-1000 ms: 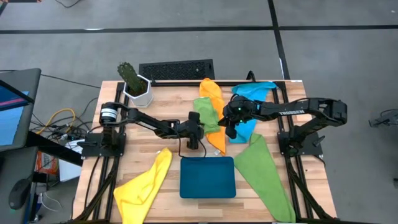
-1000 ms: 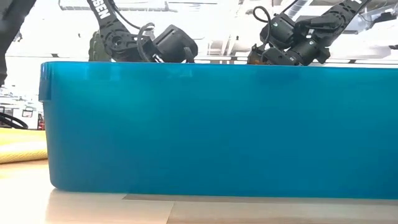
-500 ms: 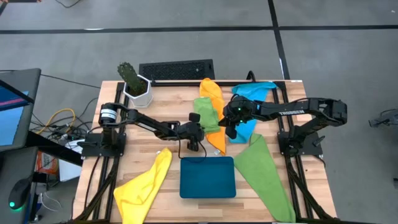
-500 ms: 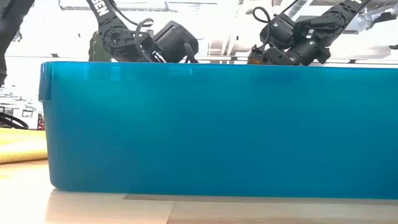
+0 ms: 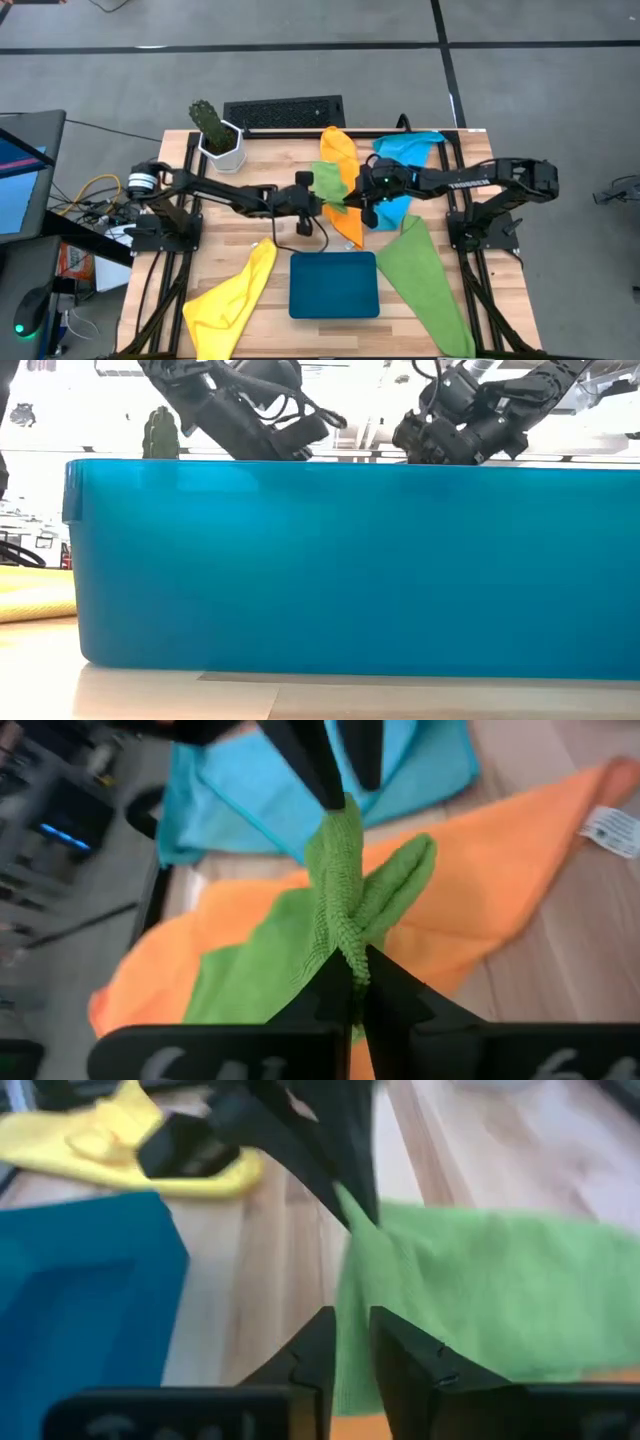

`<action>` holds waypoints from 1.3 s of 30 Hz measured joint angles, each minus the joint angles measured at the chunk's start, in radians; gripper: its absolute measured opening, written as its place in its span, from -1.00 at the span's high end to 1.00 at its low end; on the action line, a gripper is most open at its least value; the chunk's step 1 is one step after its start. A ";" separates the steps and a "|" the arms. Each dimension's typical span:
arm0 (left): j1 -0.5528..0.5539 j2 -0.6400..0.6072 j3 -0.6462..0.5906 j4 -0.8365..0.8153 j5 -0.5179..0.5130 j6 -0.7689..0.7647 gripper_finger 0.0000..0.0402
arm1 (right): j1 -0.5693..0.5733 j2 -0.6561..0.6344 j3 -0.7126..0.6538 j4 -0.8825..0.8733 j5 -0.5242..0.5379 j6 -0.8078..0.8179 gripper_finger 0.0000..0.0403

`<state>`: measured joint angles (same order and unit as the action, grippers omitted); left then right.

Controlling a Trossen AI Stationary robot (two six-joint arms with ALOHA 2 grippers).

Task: Fold microfiber towels
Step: Put the folded green microfiber towel into the blue bin

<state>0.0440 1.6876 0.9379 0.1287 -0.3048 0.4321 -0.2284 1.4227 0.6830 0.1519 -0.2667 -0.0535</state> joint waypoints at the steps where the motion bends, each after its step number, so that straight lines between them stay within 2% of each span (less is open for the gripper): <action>1: 0.008 -0.004 0.000 -0.007 0.018 -0.008 0.99 | 0.006 0.000 0.000 0.019 0.001 0.000 0.50; 5: 0.027 -0.006 -0.001 -0.038 0.037 -0.025 0.99 | 0.033 0.000 0.000 0.055 0.011 -0.001 0.24; 7: 0.032 -0.006 -0.001 -0.036 0.044 -0.031 0.99 | 0.054 0.000 0.000 0.060 0.047 0.000 0.08; 10: 0.037 -0.006 -0.001 -0.034 0.062 -0.034 0.99 | 0.093 0.000 0.000 0.082 0.156 -0.036 -0.15; 13: 0.041 -0.006 -0.001 -0.033 0.064 -0.038 1.00 | 0.133 0.008 0.000 0.122 0.309 -0.110 -0.28; 15: 0.041 -0.006 0.001 -0.035 0.064 -0.050 1.00 | 0.152 0.013 0.000 0.136 0.361 -0.148 -0.31; 20: 0.056 -0.006 0.039 -0.034 0.064 -0.091 1.00 | 0.184 0.030 0.001 0.167 0.395 -0.116 -0.32; 27: 0.070 -0.006 0.068 -0.074 0.077 -0.126 1.00 | 0.202 0.101 0.008 0.171 0.567 -0.079 -0.32; 36: 0.078 -0.006 0.068 -0.065 0.057 -0.168 1.00 | 0.206 0.164 0.049 0.179 0.569 -0.077 -0.32; 39: 0.079 -0.006 0.068 -0.065 0.056 -0.183 1.00 | 0.209 0.172 0.044 0.140 0.613 -0.061 -0.32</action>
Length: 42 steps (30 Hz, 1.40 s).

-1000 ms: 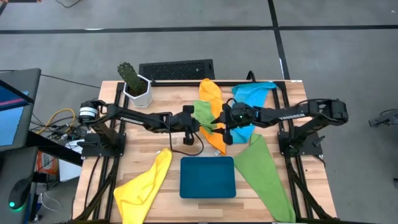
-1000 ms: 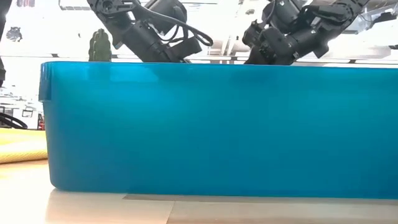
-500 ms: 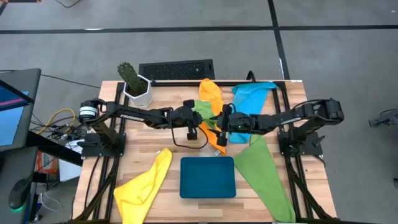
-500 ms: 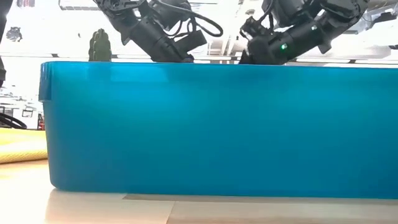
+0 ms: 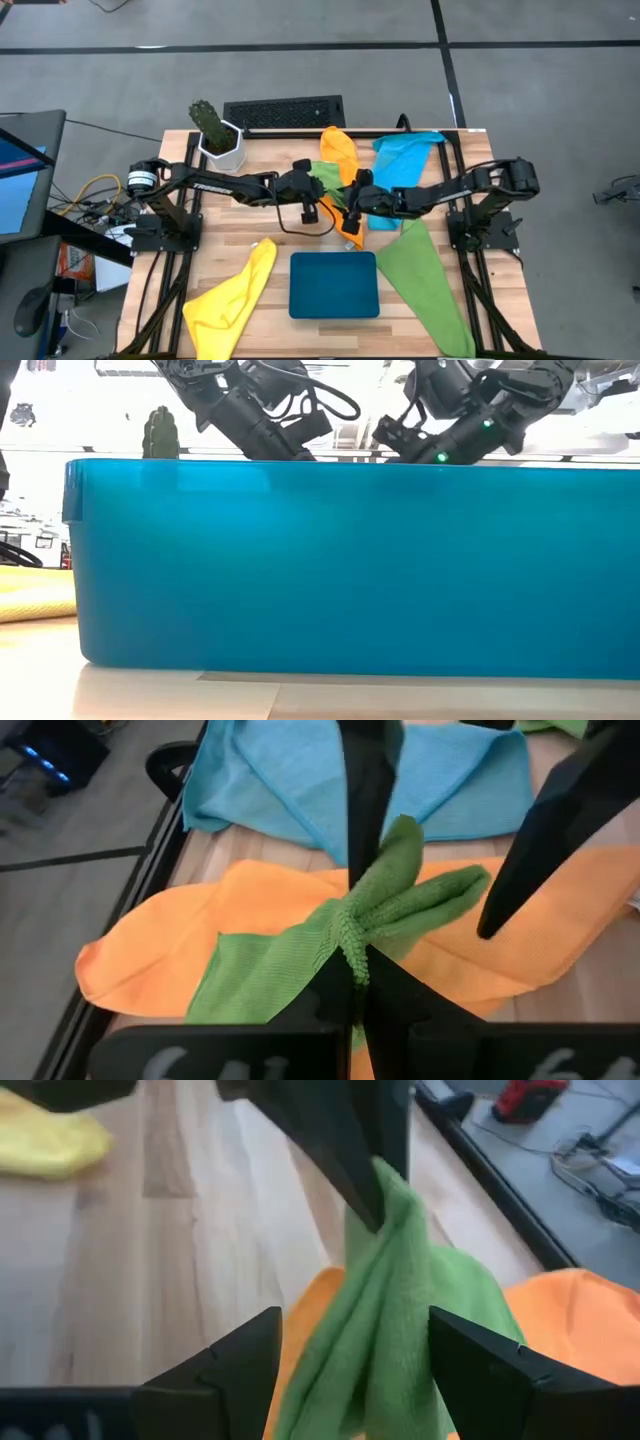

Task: Fold microfiber towels
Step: Put the folded green microfiber towel into the blue bin

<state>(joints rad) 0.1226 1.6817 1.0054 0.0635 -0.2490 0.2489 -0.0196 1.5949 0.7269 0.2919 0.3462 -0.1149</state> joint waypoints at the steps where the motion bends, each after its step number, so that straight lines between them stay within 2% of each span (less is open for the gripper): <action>1: 0.000 0.000 0.000 -0.001 0.000 -0.004 1.00 | 0.000 0.008 0.002 0.004 0.020 0.012 -0.32; 7: 0.003 0.000 0.000 0.006 0.002 -0.044 1.00 | -0.009 0.028 0.004 -0.045 0.049 0.045 -0.29; 11: 0.003 0.000 0.000 0.011 0.002 -0.069 1.00 | -0.008 0.040 0.003 -0.053 0.048 0.047 -0.12; 13: 0.003 0.000 0.000 0.016 0.002 -0.083 1.00 | -0.008 0.043 0.002 -0.071 0.047 0.061 0.07; 18: 0.003 0.000 0.000 0.028 0.002 -0.119 1.00 | -0.007 0.038 0.003 -0.080 0.044 0.063 0.81; 19: 0.003 0.000 0.000 0.033 0.002 -0.125 1.00 | -0.007 0.031 0.003 -0.083 0.037 0.063 0.88; 24: 0.001 -0.002 0.001 0.009 0.004 -0.077 0.90 | -0.011 0.027 0.031 -0.157 0.022 0.099 0.89; 30: -0.023 -0.058 0.032 -0.143 -0.007 0.123 0.48 | -0.022 0.027 0.055 -0.210 0.009 0.108 0.89; 33: -0.028 -0.078 0.075 -0.211 -0.047 0.178 0.22 | -0.022 0.027 0.056 -0.207 0.009 0.109 0.89; 36: -0.038 -0.080 0.120 -0.234 -0.026 0.234 0.00 | -0.022 0.027 0.056 -0.203 0.003 0.112 0.89; 42: -0.072 0.007 0.155 -0.240 -0.018 0.354 -0.21 | -0.029 0.027 0.062 -0.199 -0.005 0.125 0.89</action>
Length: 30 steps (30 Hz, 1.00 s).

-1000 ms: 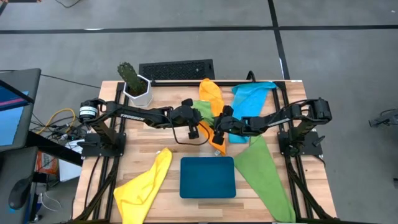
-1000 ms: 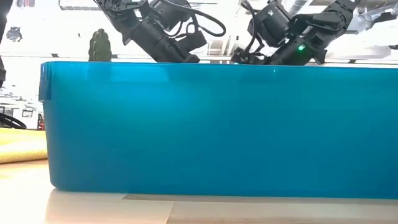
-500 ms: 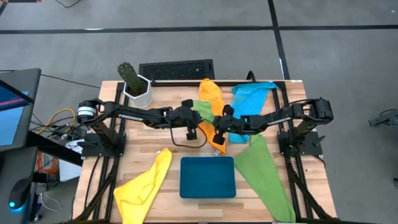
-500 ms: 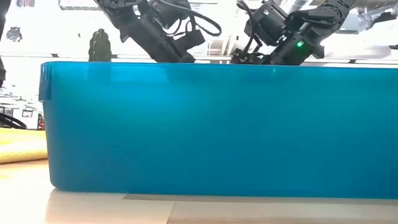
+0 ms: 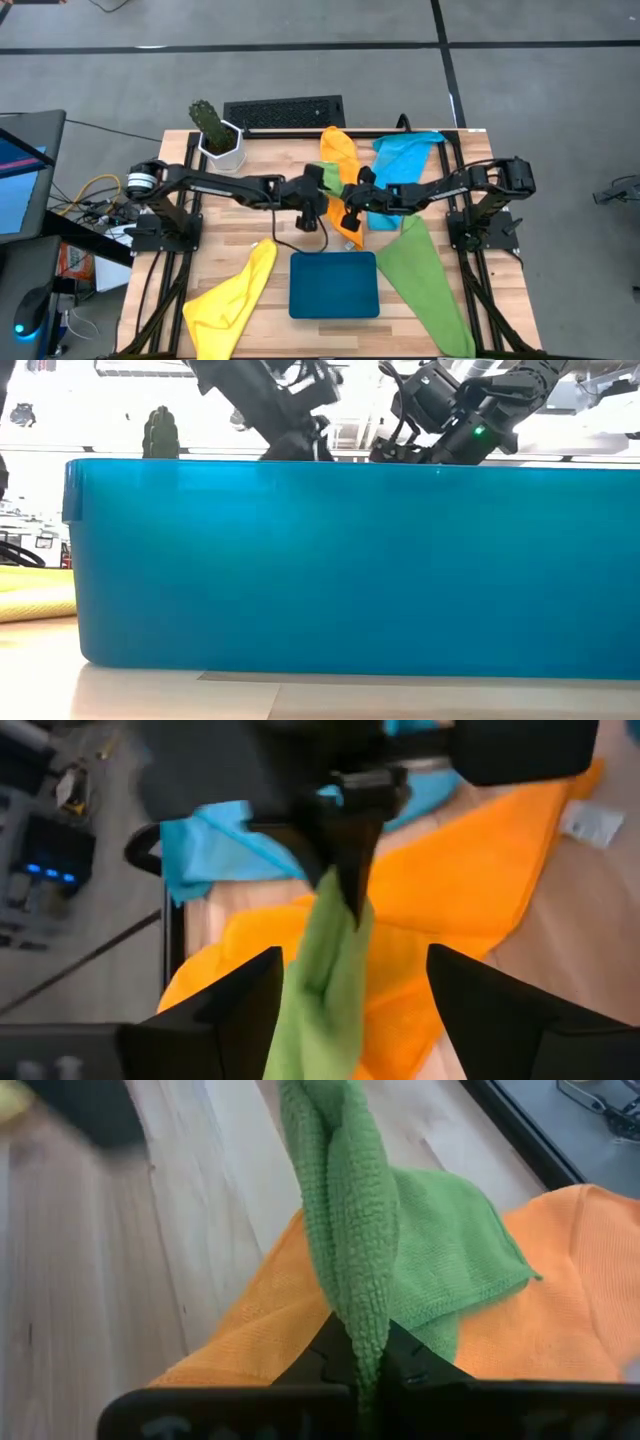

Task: Fold microfiber towels
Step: Put the folded green microfiber towel into the blue bin

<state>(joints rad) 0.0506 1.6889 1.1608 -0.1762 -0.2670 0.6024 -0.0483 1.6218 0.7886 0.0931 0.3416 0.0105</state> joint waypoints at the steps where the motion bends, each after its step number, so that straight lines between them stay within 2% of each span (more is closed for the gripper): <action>1: -0.006 0.018 0.004 0.000 -0.003 0.026 -0.22 | 0.000 0.000 0.004 -0.003 0.000 0.000 0.89; 7: -0.022 0.082 0.068 -0.006 -0.119 0.102 -0.23 | 0.000 0.000 0.009 -0.004 -0.003 0.000 0.89; 11: -0.015 0.081 0.072 0.006 -0.124 0.176 -0.23 | 0.000 0.000 0.009 -0.003 -0.003 -0.002 0.89; 16: -0.007 0.101 0.071 -0.053 -0.035 0.258 -0.23 | 0.000 0.000 0.009 0.004 -0.003 -0.009 0.89; 19: -0.001 0.129 0.067 -0.027 -0.097 0.269 -0.23 | 0.001 0.000 0.009 0.006 -0.003 -0.010 0.89; 22: 0.017 0.152 0.076 0.007 -0.097 0.279 -0.23 | 0.004 0.000 0.009 0.006 -0.003 -0.017 0.89; 30: 0.019 0.158 0.074 0.018 -0.185 0.300 -0.23 | 0.006 0.000 0.009 -0.003 -0.003 -0.041 0.89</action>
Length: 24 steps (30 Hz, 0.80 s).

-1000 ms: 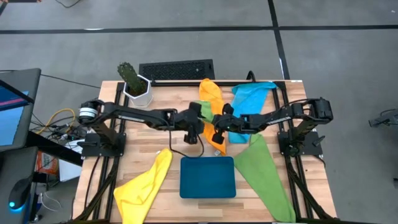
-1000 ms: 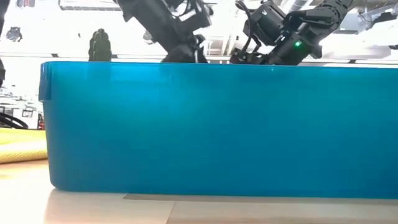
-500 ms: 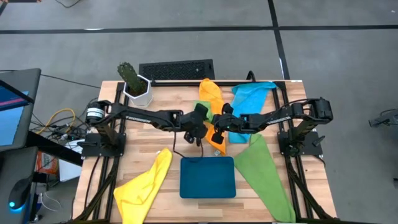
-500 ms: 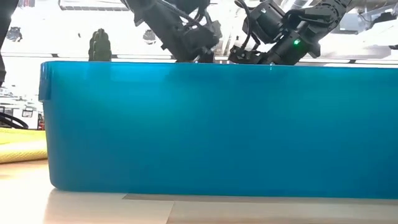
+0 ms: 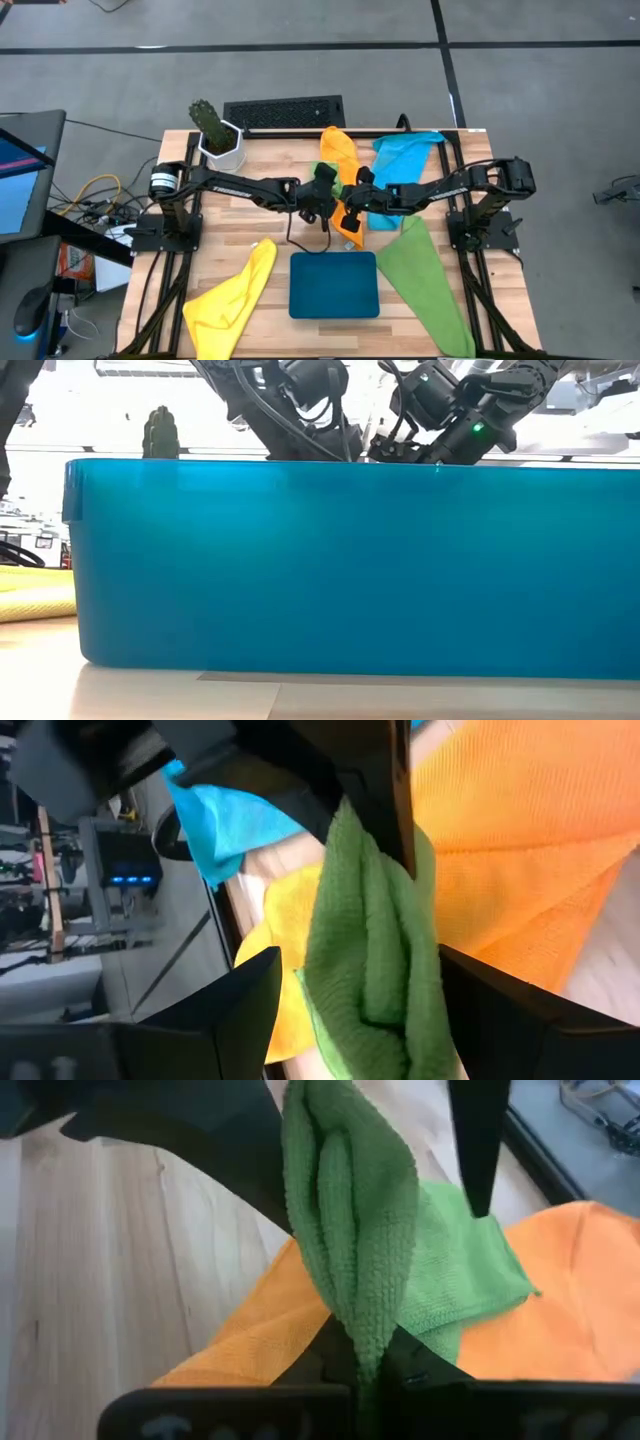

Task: Fold microfiber towels
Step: Put the folded green microfiber towel into the blue bin

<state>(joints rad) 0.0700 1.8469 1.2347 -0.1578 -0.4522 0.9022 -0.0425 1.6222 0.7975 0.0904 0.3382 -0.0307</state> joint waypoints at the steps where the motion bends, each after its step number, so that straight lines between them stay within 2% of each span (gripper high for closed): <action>1: 0.000 -0.001 0.000 -0.001 0.004 0.006 -0.22 | 0.002 0.000 0.000 0.004 0.000 -0.005 0.89; 11: -0.013 0.008 0.001 -0.003 0.073 0.026 -0.07 | 0.002 0.000 0.000 0.011 0.000 -0.023 0.89; 16: -0.012 0.045 0.000 -0.003 -0.004 0.047 0.04 | 0.006 0.000 0.000 0.012 0.000 -0.023 0.86; 24: -0.011 0.048 0.001 0.000 -0.033 0.040 0.19 | 0.008 0.000 0.000 0.012 -0.001 -0.030 0.86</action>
<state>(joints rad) 0.0585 1.8946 1.2354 -0.1581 -0.4852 0.9417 -0.0342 1.6222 0.7975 0.1020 0.3374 -0.0608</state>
